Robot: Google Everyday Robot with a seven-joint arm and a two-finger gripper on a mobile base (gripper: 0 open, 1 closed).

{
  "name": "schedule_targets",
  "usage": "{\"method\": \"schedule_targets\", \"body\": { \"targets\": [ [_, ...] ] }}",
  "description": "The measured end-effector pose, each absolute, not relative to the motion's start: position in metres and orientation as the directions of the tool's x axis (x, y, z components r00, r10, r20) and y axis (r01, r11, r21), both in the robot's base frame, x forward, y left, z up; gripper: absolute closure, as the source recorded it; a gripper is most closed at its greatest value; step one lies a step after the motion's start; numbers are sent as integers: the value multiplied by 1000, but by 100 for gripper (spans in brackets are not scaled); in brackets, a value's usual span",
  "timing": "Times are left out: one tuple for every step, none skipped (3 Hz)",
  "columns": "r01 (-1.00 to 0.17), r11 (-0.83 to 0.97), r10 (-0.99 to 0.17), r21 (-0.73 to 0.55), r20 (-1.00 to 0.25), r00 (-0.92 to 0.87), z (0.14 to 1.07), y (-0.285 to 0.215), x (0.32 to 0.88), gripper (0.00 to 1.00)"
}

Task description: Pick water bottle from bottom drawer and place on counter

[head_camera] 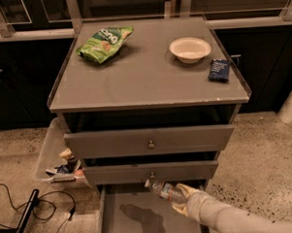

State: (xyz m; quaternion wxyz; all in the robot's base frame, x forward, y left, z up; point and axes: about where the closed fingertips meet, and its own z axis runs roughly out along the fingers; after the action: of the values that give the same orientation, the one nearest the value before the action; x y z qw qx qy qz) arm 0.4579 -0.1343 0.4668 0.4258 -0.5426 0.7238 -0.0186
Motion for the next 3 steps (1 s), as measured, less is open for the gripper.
{"method": "schedule_targets", "body": {
  "targets": [
    [-700,430,-788,-570,-615,16,561,-152,503,100],
    [-640,480,-759,-600,-650,39,642,-184,522,100],
    [-616,517,-740,-594,-672,28,706,-219,511,100]
  ]
}}
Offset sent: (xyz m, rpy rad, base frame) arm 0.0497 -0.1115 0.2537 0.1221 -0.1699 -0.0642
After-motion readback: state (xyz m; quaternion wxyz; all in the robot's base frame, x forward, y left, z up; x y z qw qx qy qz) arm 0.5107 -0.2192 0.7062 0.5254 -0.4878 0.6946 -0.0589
